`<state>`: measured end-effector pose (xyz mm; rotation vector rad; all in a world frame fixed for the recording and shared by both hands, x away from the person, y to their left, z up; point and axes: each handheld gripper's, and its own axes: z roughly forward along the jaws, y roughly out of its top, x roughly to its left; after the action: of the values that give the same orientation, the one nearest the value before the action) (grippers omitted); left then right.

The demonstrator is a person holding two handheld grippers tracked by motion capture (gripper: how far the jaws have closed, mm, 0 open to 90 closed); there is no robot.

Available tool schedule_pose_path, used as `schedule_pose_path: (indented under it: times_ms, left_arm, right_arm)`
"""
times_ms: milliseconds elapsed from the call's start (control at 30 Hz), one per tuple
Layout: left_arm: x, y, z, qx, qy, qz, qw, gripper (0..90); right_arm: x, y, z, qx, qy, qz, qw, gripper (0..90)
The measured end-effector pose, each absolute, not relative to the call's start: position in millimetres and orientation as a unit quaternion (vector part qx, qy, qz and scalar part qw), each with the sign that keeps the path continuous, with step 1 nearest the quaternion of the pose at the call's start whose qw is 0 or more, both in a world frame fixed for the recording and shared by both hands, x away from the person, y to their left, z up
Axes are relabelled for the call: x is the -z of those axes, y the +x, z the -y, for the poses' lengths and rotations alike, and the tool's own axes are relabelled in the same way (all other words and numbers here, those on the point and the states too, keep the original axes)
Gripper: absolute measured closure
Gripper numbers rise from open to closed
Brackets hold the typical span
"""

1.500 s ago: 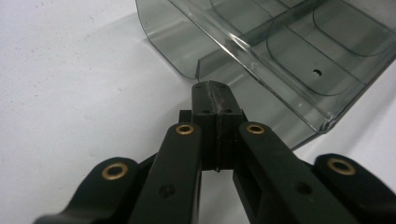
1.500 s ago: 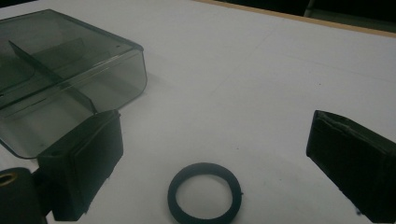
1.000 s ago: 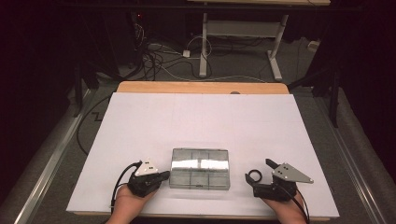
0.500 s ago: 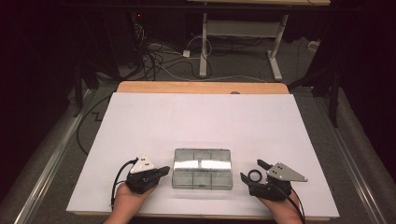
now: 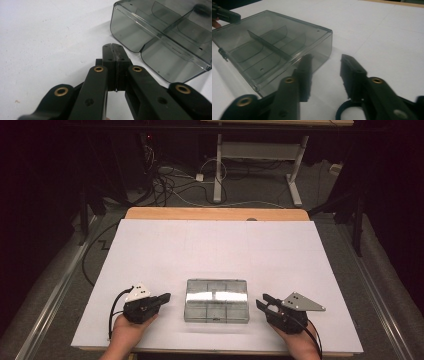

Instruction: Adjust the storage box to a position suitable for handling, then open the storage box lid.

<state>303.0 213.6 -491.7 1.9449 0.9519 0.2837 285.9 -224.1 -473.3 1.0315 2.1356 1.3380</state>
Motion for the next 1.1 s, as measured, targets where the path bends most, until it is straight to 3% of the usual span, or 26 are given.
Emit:
schedule_pose_path:
  times_ms: [267, 1100]
  left_arm:
    - [491.8, 304.3, -210.0, -0.116, 0.793, -0.377, 0.465, 87.7]
    - [489.9, 301.1, -204.8, -0.122, 0.795, -0.354, 0.478, 87.7]
  right_arm:
    - [475.1, 286.7, 218.5, -0.478, 0.365, -0.772, 0.205, 90.0]
    - [454.7, 281.1, 198.2, -0.502, 0.321, -0.779, 0.198, 90.0]
